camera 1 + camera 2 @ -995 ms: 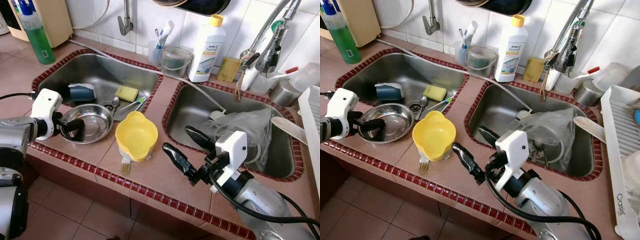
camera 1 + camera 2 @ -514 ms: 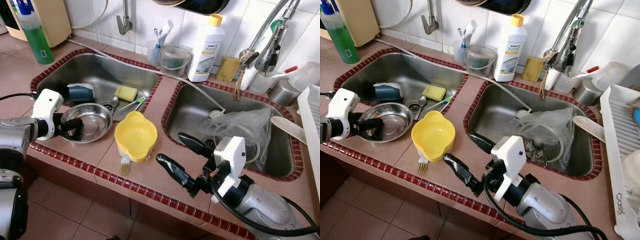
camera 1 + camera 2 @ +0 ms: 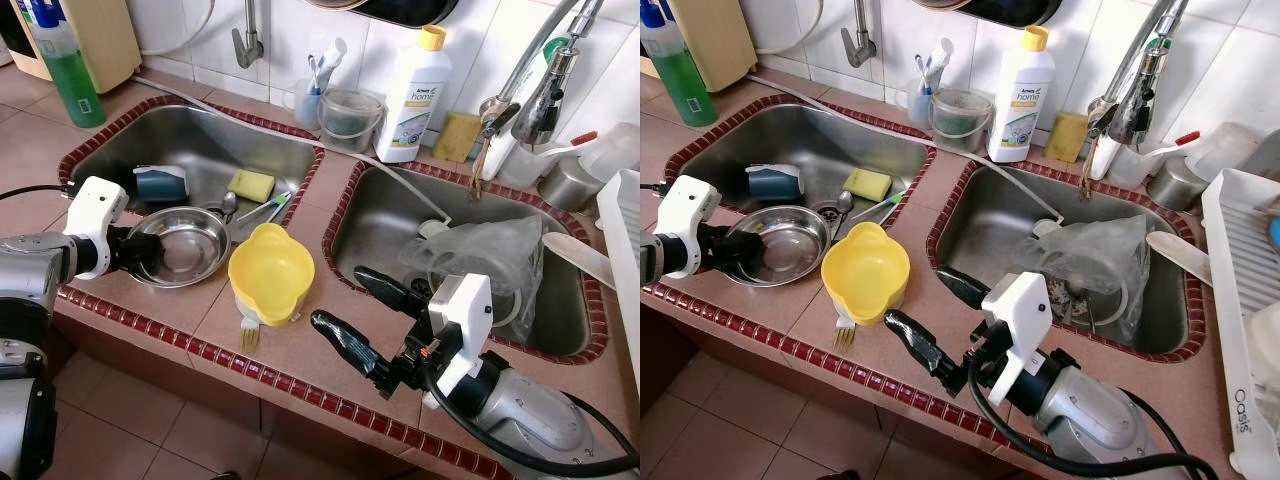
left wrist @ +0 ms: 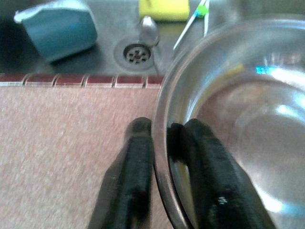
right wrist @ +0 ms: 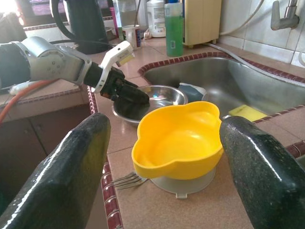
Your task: Kitchen organization
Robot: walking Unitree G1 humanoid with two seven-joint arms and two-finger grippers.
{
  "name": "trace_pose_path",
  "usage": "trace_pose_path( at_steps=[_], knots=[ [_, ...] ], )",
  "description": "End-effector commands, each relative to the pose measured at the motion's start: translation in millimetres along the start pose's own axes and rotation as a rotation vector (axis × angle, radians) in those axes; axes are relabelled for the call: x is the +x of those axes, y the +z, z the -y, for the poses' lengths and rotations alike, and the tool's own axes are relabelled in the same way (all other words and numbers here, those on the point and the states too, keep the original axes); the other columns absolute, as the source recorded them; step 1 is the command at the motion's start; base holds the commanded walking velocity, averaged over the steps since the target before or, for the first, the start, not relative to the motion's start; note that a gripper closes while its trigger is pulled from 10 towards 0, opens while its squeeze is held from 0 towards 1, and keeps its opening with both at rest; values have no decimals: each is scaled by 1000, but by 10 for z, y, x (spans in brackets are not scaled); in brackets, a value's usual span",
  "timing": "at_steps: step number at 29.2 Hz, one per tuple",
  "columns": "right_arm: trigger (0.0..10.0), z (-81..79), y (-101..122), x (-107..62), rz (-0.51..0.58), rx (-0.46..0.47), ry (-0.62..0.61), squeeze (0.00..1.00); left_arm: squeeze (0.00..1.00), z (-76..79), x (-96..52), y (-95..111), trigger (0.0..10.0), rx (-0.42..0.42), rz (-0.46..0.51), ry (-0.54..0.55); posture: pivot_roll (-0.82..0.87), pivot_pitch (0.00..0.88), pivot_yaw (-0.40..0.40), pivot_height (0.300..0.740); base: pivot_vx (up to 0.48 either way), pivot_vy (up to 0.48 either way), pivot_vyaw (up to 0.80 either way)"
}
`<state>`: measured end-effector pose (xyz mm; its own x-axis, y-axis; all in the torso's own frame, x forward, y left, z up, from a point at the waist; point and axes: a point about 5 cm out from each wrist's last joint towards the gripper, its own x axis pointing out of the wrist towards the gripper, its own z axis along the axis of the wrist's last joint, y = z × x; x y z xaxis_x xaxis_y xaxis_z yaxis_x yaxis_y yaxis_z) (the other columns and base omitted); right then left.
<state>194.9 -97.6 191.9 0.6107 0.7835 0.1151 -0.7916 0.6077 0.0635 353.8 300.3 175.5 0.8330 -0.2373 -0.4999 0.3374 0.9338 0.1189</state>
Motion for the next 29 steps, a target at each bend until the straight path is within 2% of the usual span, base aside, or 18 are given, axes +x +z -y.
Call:
trace_pose_path(
  at_steps=[1, 16, 29],
  knots=[
    [10000, -28, 25, -5, -1, -12, 14, 0, 0, 24, 10, -32, 0, 9, -14, -10, 34, 126, -86, 740, 0, 0, 0],
    [10000, -28, 11, -2, -7, -21, 22, 0, 0, 67, 34, 3, 0, 9, 3, -31, 29, 100, -90, 740, 0, 0, 0],
    [10000, -21, -5, 13, -11, -25, 30, 0, 0, 70, 13, 187, 0, -64, 97, -63, 34, 80, -90, 740, 0, 0, 0]
  ],
)
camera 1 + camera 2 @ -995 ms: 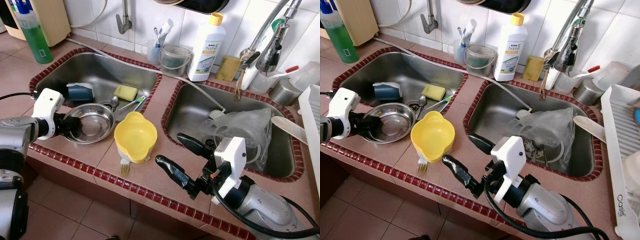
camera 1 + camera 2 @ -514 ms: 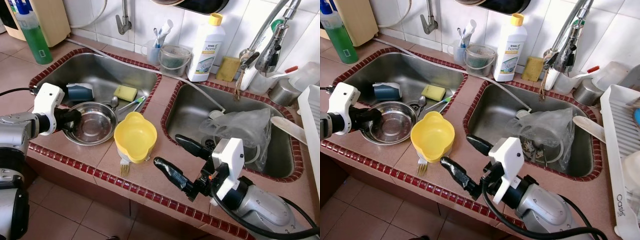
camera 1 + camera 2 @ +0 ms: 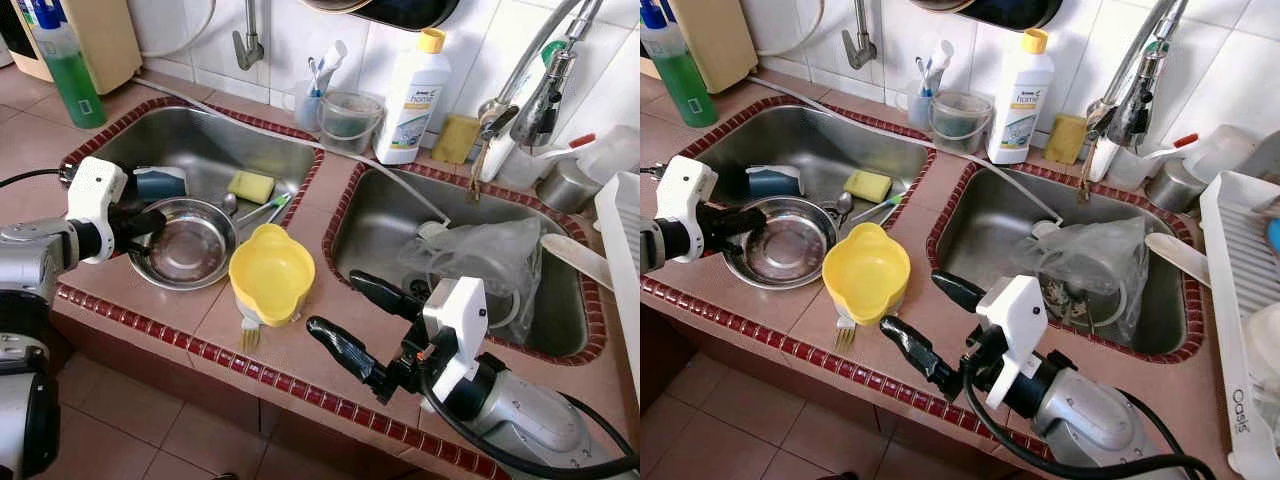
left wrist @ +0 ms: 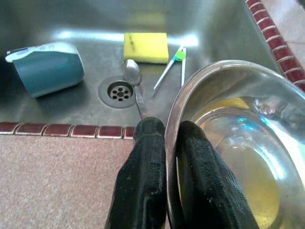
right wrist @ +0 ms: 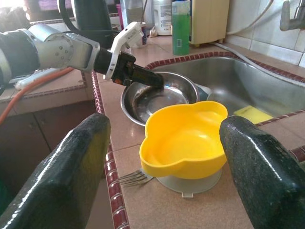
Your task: Kitchen organization
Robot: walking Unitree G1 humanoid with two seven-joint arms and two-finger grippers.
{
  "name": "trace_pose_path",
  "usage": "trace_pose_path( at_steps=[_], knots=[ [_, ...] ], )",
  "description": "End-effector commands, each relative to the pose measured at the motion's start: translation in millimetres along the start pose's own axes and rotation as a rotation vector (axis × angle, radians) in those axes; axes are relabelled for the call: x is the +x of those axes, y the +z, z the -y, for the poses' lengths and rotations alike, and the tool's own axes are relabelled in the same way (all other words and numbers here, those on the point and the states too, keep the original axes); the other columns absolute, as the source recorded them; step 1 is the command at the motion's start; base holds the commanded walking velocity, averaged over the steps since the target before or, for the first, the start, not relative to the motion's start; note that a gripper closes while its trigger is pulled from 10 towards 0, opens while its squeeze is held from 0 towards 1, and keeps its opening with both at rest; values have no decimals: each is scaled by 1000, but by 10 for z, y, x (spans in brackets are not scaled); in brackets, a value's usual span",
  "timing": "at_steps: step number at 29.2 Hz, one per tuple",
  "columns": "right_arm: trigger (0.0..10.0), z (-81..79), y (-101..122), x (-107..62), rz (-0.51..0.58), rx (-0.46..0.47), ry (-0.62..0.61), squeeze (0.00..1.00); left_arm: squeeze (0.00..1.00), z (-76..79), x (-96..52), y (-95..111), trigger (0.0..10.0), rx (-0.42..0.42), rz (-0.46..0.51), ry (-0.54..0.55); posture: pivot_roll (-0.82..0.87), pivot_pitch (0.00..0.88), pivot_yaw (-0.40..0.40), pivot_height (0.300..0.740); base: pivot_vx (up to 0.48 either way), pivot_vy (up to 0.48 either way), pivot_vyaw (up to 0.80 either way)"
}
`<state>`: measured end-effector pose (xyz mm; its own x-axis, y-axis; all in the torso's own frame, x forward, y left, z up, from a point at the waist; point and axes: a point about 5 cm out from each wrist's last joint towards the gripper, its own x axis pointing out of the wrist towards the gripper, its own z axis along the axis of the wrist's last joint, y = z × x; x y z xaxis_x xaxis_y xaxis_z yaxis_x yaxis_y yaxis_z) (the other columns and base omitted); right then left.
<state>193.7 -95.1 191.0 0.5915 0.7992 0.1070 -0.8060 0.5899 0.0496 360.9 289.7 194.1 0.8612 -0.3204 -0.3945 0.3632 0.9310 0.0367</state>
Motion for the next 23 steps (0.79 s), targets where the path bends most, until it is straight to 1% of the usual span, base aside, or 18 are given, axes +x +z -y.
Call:
trace_pose_path(
  at_steps=[1, 3, 5, 11, 13, 18, 22, 23],
  knots=[
    [10000, 4, 7, 1, -1, -14, 6, 0, 0, 14, 19, -36, 0, -3, -27, -3, 34, 80, -90, 740, 0, 0, 0],
    [10000, 4, 6, 10, 2, -14, 6, 0, 0, 5, 15, -9, 0, -17, -9, 1, 36, 75, -86, 740, 0, 0, 0],
    [10000, 3, 3, 27, 8, -13, 6, 0, 0, -13, 6, 91, 0, -51, 48, 9, 40, 70, -85, 740, 0, 0, 0],
    [10000, 4, -1, 36, 13, -13, 4, 0, 0, -29, -4, 185, 0, -99, 106, 11, 39, 65, -80, 740, 0, 0, 0],
    [10000, 3, -1, 37, 15, -14, 3, 0, 0, -42, -8, 192, 0, -95, 111, 25, 38, 65, -79, 740, 0, 0, 0],
    [10000, 9, -2, 41, 19, -13, -2, 0, 0, -63, -4, 235, 0, -135, 166, 49, 37, 66, -80, 740, 0, 0, 0],
    [10000, 7, -2, 39, 20, -11, -3, 0, 0, -69, -5, 253, 0, -133, 182, 59, 35, 67, -79, 740, 0, 0, 0],
    [10000, 9, -3, 39, 19, -12, -4, 0, 0, -72, -5, 275, 0, -127, 206, 66, 35, 67, -79, 740, 0, 0, 0]
  ],
)
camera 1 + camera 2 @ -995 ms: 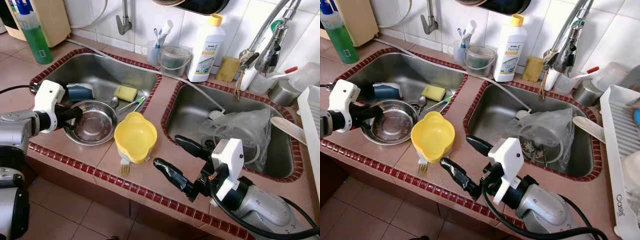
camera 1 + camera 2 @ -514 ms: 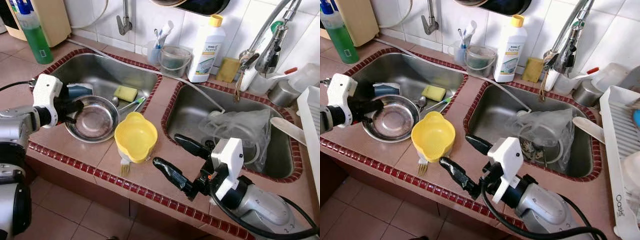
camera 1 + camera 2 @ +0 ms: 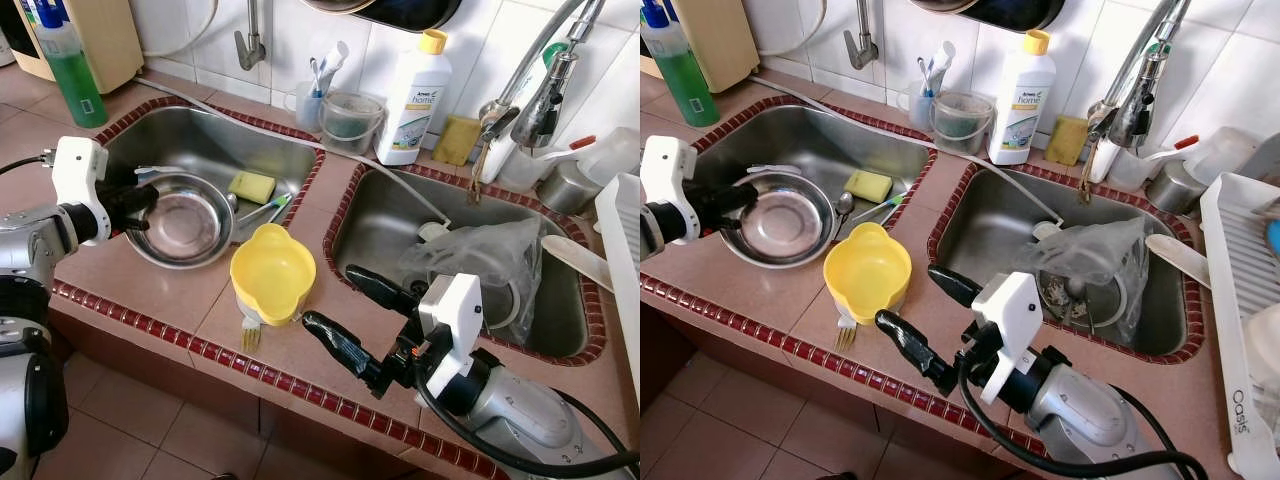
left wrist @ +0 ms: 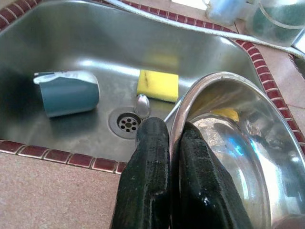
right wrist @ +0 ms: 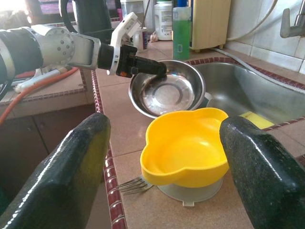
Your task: Kitchen organization
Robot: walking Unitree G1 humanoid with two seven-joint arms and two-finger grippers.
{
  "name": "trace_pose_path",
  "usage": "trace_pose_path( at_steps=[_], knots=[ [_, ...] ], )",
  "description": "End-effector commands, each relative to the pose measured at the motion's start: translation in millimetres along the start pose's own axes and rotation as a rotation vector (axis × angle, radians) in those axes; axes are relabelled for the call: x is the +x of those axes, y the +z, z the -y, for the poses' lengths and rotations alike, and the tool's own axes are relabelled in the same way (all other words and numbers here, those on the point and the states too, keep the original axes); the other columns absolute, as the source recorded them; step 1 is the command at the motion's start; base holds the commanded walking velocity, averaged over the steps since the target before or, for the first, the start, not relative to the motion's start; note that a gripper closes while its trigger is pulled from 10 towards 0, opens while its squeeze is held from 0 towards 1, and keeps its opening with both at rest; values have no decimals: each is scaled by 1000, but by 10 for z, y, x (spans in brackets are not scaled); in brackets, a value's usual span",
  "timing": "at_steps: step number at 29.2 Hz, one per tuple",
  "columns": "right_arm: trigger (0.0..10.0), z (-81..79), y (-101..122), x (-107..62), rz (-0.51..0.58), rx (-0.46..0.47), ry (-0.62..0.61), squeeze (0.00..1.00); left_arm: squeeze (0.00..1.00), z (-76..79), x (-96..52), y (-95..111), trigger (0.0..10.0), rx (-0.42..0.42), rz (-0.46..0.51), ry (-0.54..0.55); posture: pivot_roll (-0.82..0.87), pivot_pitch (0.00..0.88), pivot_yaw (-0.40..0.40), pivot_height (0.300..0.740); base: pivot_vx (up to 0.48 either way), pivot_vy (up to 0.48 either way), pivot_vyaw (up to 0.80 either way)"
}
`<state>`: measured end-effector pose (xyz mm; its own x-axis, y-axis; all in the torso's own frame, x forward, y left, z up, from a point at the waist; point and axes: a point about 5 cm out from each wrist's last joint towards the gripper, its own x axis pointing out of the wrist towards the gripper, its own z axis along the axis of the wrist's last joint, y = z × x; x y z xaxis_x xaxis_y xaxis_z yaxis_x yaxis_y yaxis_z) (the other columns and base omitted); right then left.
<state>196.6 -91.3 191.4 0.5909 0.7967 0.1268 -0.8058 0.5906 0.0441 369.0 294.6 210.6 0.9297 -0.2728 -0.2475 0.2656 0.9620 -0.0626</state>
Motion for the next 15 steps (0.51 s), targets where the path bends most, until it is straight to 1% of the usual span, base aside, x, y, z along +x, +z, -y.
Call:
trace_pose_path(
  at_steps=[1, 3, 4, 5, 6, 8, 9, 12, 15],
  knots=[
    [10000, 9, 0, -9, 0, -6, -4, 0, 0, 23, 24, 104, 0, -5, 54, 1, 33, 66, -81, 740, 0, 0, 0],
    [10000, 11, 4, -9, 1, -7, -4, 0, 0, 15, 33, 122, 0, -3, 68, 22, 33, 66, -81, 740, 0, 0, 0],
    [10000, 18, 11, -7, 4, -7, -6, 0, 0, 8, 45, 151, 0, -28, 93, 45, 30, 66, -81, 740, 0, 0, 0],
    [10000, 20, 14, -7, 4, -7, -7, 0, 0, 8, 49, 157, 0, -37, 98, 51, 30, 66, -81, 740, 0, 0, 0],
    [10000, 24, 19, -6, 8, -6, -10, 0, 0, 16, 62, 162, 6078, -33, 102, 58, 27, 66, -81, 740, 0, 0, 0],
    [10000, 27, 23, -5, 11, -4, -14, 0, 0, 26, 75, 165, 6078, -23, 107, 65, 27, 66, -81, 740, 0, 0, 0],
    [10000, 30, 29, -3, 14, -4, -15, 0, 0, 65, 100, 164, 10000, -30, 113, 40, 23, 66, -79, 740, 0, 0, 0],
    [10000, 38, 47, -3, 22, -3, -22, 0, 0, 145, 157, 166, 10000, -9, 126, 16, 14, 64, -75, 740, 0, 0, 0],
    [10000, 50, 76, -4, 37, 2, -39, 0, 0, 207, 218, 167, 10000, -29, 143, 22, 4, 67, -70, 740, 0, 0, 0]
  ],
)
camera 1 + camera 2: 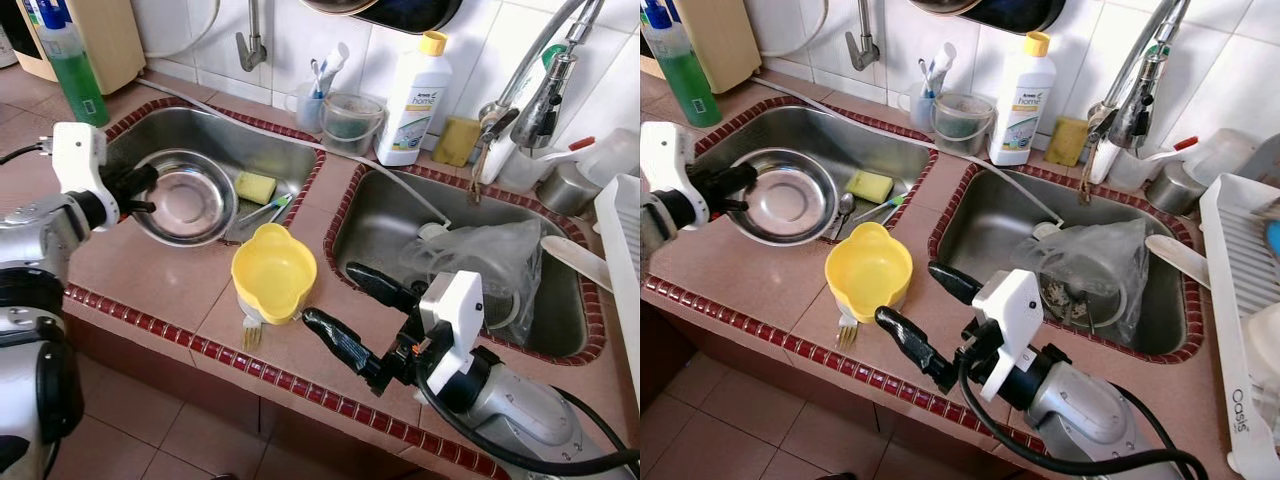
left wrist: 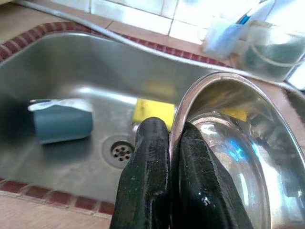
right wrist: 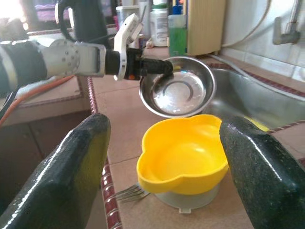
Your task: Kitchen organization
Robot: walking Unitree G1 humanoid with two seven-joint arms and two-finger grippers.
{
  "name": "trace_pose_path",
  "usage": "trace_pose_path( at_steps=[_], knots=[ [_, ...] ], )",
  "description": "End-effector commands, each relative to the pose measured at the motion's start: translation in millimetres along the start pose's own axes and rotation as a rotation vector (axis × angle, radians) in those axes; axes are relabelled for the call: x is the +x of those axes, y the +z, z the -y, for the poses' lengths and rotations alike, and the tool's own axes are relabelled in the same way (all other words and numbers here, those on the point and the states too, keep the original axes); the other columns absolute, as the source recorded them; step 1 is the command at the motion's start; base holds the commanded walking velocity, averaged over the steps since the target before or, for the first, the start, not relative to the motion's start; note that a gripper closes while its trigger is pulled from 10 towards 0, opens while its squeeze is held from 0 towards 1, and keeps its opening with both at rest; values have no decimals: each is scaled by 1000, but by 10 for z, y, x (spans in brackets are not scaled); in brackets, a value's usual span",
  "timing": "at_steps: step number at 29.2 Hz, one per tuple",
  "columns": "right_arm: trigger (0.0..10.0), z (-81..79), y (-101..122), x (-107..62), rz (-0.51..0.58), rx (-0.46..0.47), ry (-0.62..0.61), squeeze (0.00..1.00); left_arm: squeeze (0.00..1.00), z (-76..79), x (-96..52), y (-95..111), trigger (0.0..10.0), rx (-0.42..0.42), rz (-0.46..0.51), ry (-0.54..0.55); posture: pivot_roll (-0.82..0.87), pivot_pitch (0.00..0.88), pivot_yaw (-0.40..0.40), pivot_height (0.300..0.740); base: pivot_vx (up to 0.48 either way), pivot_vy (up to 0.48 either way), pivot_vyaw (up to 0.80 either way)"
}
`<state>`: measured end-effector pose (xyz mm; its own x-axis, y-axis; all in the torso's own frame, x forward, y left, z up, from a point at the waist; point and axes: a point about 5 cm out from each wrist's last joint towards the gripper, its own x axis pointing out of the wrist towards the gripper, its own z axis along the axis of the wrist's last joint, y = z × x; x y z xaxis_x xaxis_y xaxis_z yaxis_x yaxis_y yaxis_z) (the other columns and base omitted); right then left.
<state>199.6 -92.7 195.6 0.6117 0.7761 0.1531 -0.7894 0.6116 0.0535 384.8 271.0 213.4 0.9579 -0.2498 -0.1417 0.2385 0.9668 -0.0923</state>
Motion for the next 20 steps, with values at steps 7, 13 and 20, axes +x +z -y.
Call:
trace_pose_path(
  at_steps=[7, 13, 20],
  knots=[
    [10000, 104, 162, -74, 58, -20, -126, 0, 0, 229, 176, 146, 10000, -31, 134, -8, -41, 113, -56, 740, 0, 0, 0],
    [10000, 56, 278, -90, 117, 3, -190, 0, 0, 229, 186, 242, 10000, -65, 206, 17, -62, 168, -53, 740, 0, 0, 0],
    [10000, -37, 434, -92, 174, 46, -215, 0, 0, 235, 195, 300, 10000, -42, 238, 36, -67, 253, -53, 740, 0, 0, 0]
  ],
)
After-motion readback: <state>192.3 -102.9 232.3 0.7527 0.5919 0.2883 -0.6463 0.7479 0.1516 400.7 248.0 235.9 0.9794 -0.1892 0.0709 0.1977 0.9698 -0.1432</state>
